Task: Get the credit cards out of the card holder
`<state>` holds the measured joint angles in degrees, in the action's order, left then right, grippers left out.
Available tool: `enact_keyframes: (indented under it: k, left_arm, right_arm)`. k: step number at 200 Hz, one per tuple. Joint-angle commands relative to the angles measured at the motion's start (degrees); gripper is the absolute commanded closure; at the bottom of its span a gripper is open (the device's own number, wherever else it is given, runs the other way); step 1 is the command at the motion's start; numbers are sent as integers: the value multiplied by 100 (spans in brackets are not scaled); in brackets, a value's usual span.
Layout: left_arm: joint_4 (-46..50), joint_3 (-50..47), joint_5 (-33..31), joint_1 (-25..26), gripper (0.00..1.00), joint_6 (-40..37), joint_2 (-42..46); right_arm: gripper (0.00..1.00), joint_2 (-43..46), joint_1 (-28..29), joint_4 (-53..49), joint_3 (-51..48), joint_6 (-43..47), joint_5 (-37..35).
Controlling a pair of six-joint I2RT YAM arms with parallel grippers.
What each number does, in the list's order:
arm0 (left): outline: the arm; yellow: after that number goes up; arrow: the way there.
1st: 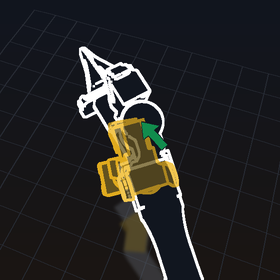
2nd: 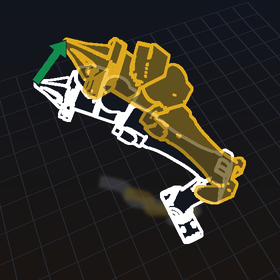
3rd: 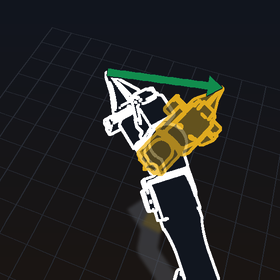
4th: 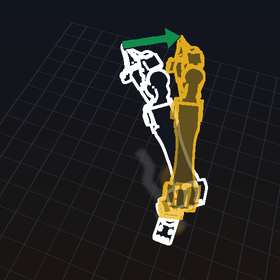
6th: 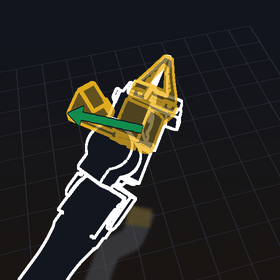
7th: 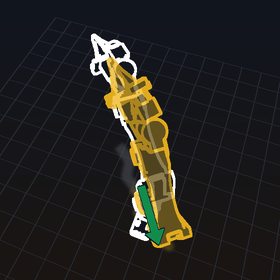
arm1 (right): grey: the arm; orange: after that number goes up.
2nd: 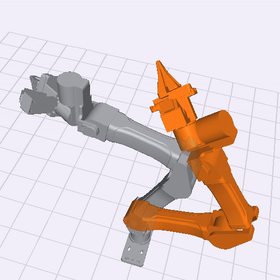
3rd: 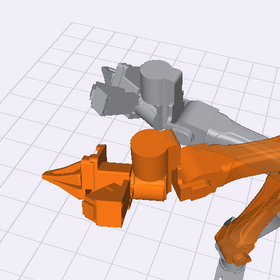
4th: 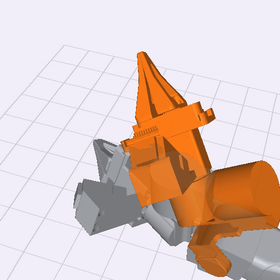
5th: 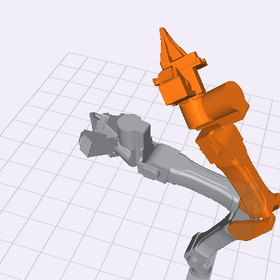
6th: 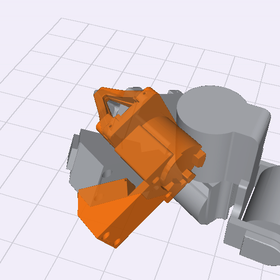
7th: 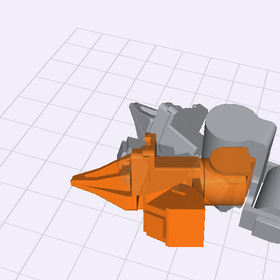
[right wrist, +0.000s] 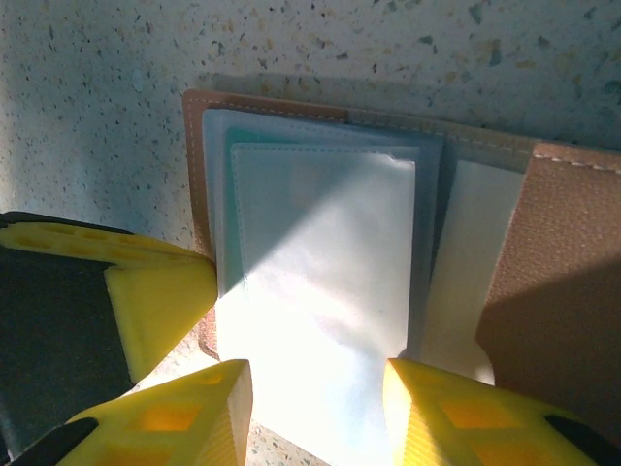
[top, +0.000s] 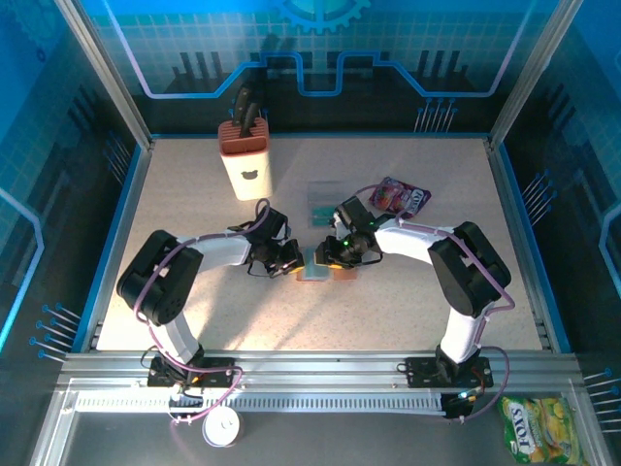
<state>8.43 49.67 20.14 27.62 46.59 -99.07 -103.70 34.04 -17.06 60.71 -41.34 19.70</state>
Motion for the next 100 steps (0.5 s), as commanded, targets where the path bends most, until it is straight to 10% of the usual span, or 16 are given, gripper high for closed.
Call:
enact_keyframes:
  k: [1, 100]
  left_arm:
    - [224, 27, -107, 39, 99, -44, 179]
    - [190, 269, 145, 42, 97, 161, 398]
  right_arm:
    - [58, 161, -73, -34, -111, 21, -38]
    - [59, 168, -144, 97, -217, -31, 42]
